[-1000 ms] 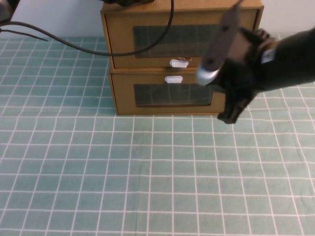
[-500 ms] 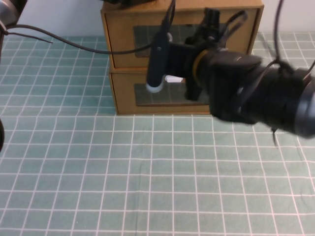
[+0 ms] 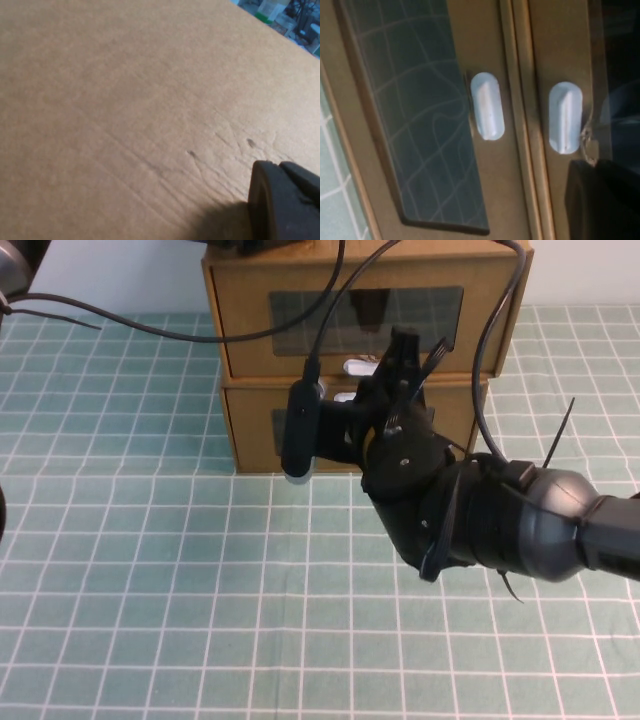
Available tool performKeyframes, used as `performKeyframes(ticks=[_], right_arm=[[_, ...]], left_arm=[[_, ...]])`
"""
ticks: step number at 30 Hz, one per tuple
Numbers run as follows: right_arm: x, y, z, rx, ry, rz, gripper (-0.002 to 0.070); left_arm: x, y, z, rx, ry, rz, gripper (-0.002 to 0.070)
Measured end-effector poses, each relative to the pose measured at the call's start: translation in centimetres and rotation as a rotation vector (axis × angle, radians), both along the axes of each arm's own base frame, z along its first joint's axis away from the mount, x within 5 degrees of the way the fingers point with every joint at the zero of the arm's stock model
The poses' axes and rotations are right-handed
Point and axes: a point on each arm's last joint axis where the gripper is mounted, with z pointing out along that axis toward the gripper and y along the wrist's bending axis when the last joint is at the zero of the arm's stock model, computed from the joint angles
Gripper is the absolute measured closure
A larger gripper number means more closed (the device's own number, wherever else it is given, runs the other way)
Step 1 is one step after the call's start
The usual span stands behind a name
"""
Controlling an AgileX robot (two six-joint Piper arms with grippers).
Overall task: Open the shoe box
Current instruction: 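Pull the top drawer of the cardboard box fully open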
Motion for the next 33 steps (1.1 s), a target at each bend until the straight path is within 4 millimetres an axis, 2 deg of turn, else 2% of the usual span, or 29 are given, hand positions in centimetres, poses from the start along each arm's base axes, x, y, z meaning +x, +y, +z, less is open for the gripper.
performKeyframes(ticks=[3,8,11,22,33], right_arm=[[0.4,-0.1,0.3,0.022,-0.001,-0.004,0.0629],[1.2,-0.2,0.5,0.048,0.005,0.016,0.0509],[1.7,-0.2,0.2,0.05,0.014,0.022,0.0471],[3.7,1.1,-0.7,0.064,0.016,0.036,0.0458],[5.4,0.4,-0.8,0.089,0.032,0.056,0.0463]], left_arm=[[0.0,0.1,0.1,-0.015,0.006,-0.001,0.068],[0.0,0.2,0.0,-0.018,0.011,-0.008,0.068],[0.0,0.2,0.0,-0.018,0.014,-0.012,0.068],[0.0,0.3,0.1,-0.026,0.016,-0.013,0.068],[-0.1,0.2,0.1,-0.029,0.008,-0.021,0.068]])
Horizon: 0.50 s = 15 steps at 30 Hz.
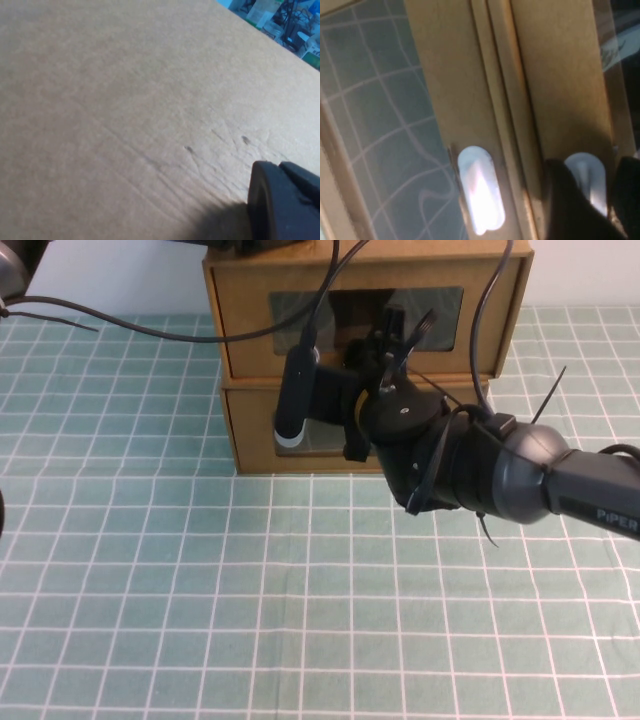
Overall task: Open the shoe box
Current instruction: 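Pull the top drawer of the cardboard box fully open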
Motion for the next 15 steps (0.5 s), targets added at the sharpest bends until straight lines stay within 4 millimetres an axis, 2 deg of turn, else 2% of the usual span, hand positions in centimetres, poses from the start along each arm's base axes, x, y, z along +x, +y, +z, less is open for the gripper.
performKeyframes(ticks=[3,5,14,15], right_arm=[[0.3,-0.27,0.06,-0.002,-0.002,0.006,0.0512],[0.39,-0.32,0.04,0.0,0.001,0.014,0.057],[0.26,-0.36,0.32,0.023,0.011,0.012,0.0573],[0.17,-0.35,0.38,0.031,0.015,0.004,0.0591]], left_arm=[[0.04,-0.01,-0.08,0.002,-0.004,-0.002,0.068],[0.03,-0.02,-0.06,0.0,-0.004,-0.003,0.068],[0.16,-0.04,-0.32,-0.006,0.01,-0.003,0.068],[0.16,-0.03,-0.33,-0.006,0.015,0.0,0.068]])
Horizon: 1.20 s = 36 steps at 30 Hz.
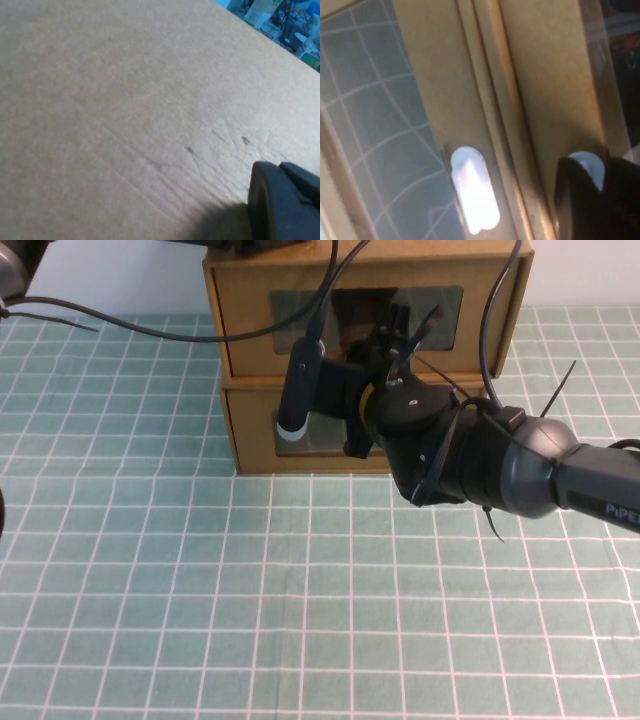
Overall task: Open the shoe box
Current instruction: 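Pull the top drawer of the cardboard box fully open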
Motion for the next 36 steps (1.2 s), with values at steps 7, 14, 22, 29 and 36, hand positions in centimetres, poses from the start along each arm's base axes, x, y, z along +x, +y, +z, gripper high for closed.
performKeyframes(ticks=[7,14,22,29,36], right_arm=[[-1.8,0.9,0.4,0.044,0.058,-0.059,0.0664],[-4.1,1.9,0.3,0.0,0.086,-0.092,0.0665],[-8.4,1.9,-0.4,-0.044,0.123,-0.074,0.0665],[-13.7,1.4,-1.1,0.017,0.22,-0.033,0.0664],[-17.1,1.2,-1.4,0.072,0.326,-0.024,0.0664]], left_arm=[[0.0,0.0,-0.1,0.006,0.009,0.007,0.068],[0.0,0.1,-0.2,0.015,0.011,0.006,0.068],[0.0,0.1,-0.2,0.019,0.016,0.001,0.068],[-0.1,0.1,-0.2,0.018,0.022,0.002,0.068],[-0.1,0.1,-0.2,0.017,0.024,0.001,0.068]])
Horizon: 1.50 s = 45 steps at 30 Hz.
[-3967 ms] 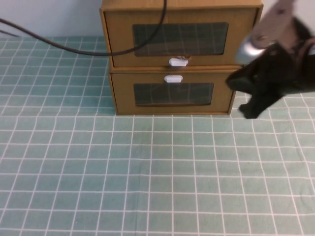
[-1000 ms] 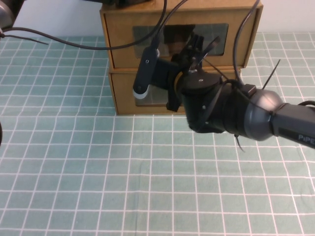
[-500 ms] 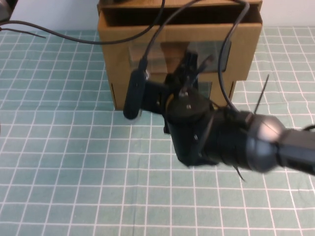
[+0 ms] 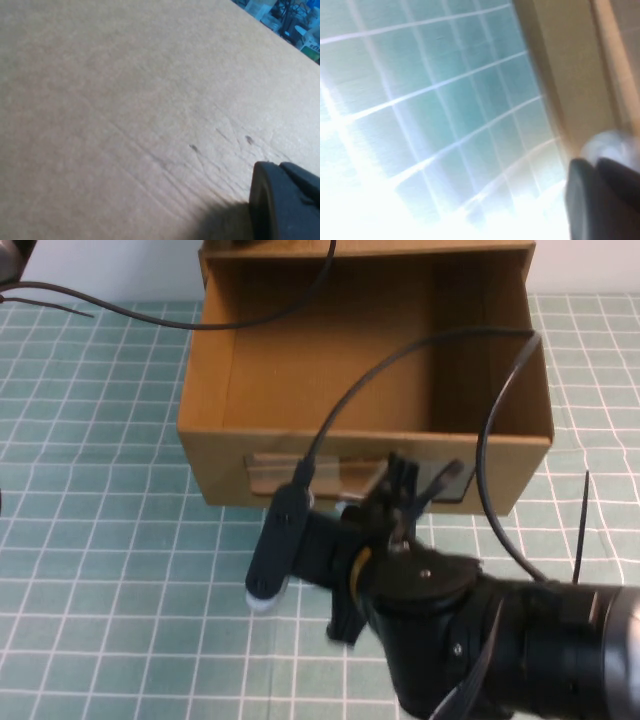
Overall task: Open the shoe box
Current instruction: 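Pull the top drawer of the cardboard box fully open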
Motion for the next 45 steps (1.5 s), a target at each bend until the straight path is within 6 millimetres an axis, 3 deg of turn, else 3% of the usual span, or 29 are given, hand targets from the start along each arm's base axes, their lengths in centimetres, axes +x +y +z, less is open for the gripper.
performKeyframes(ticks=[4,7,16,21,25,30,37,42,45], right_arm=[[-2.1,0.6,-1.6,0.021,0.11,0.0,0.0683],[-3.1,1.1,-1.7,0.027,0.127,0.021,0.0686],[-3.3,0.9,-1.5,-0.008,0.099,-0.001,0.0689],[-3.9,0.5,1.5,0.103,0.077,0.062,0.0689],[-5.5,-0.2,5.9,0.294,0.082,0.224,0.0689],[-7.3,-3.4,11.6,0.474,0.007,0.307,0.0689],[-9.0,-9.4,16.9,0.548,-0.136,0.3,0.0689],[-9.5,-13.9,17.6,0.363,-0.179,0.205,0.0689],[-10.1,-16.1,17.8,0.328,-0.155,0.157,0.0689]], left_arm=[[0.1,0.0,0.0,-0.003,-0.002,0.007,0.068],[0.1,0.0,0.0,-0.003,0.001,0.009,0.068],[0.0,0.1,0.3,0.004,-0.005,0.015,0.068],[-0.7,0.4,1.9,0.054,-0.07,0.015,0.068],[-2.4,1.1,5.0,0.103,-0.151,0.032,0.068],[-7.5,2.0,12.0,0.078,-0.296,0.032,0.068],[-16.7,4.4,20.2,0.098,-0.468,0.125,0.068],[-23.5,6.3,23.4,0.125,-0.547,0.201,0.068],[-27.5,7.4,23.6,0.162,-0.548,0.234,0.068]])
